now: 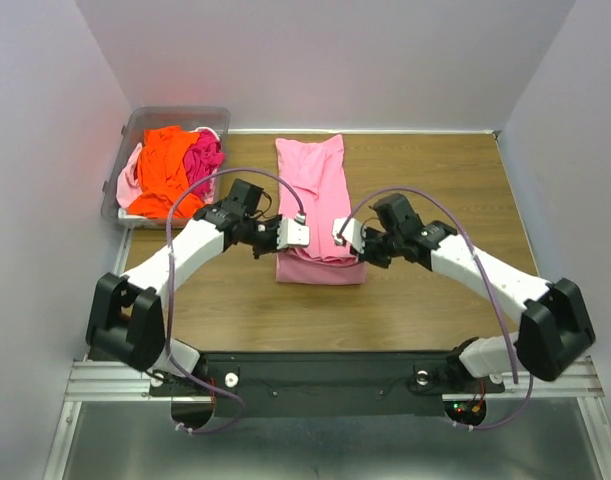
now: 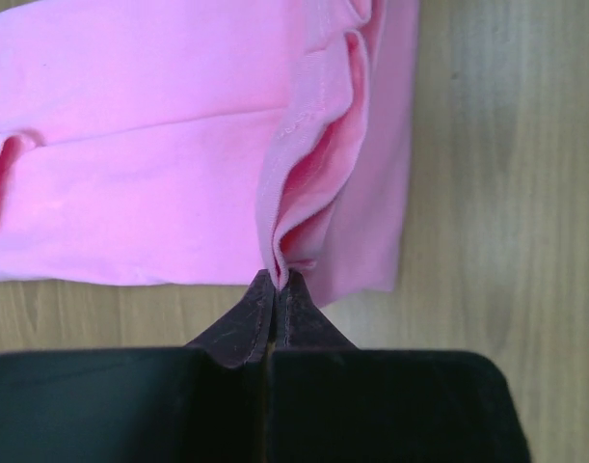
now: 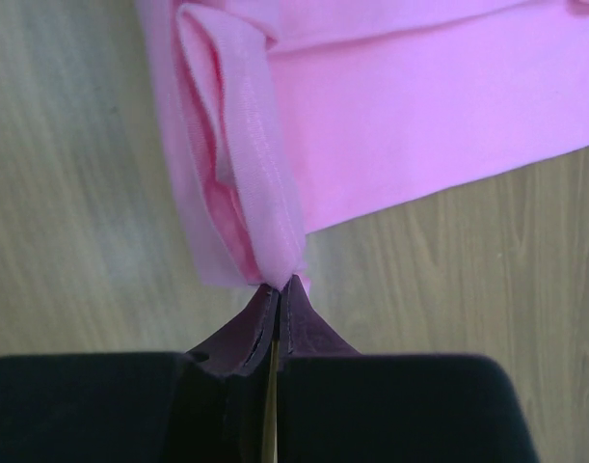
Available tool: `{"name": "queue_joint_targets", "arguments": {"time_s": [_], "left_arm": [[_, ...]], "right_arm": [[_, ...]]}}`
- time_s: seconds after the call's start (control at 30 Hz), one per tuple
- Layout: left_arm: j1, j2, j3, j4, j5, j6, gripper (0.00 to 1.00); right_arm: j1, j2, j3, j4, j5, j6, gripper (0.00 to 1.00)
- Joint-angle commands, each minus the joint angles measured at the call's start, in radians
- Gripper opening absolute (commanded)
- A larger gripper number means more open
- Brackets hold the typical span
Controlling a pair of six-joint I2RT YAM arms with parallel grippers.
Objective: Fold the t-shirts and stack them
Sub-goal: Fold the tshirt
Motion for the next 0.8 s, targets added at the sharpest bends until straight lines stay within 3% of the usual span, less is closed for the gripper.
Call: {"name": "queue_joint_targets", "arguments": {"time_s": [0.0,0.4,0.6,0.7,0.73,0.77], "left_arm": [[0.049,0.093,0.113,0.011,0.032,0.073,0.00],[0.171,0.469,0.519,-0.090,0.058,0.142,0.00],[0.201,0.577,0.619,-0.075,0.032,0.124,0.00],[0.211,0.627,0.679,-0.065,0.022,0.102,0.06],[0.214,0.647,0.687,-0.058,0.003,0.068,0.19],[0.214,0.652,0.694,-0.023,-0.007,0.043,0.25]], "right_arm": [[-0.065,0.117,0.120,0.047,-0.071,-0.080,0.01],[-0.205,0.442,0.454,0.045,-0.149,-0.149,0.01],[-0.234,0.588,0.568,0.047,-0.163,-0.143,0.01],[-0.239,0.652,0.627,0.048,-0.139,-0.112,0.05],[-0.240,0.664,0.644,0.048,-0.128,-0.098,0.10],[-0.242,0.681,0.658,0.050,-0.122,-0.088,0.21]]}}
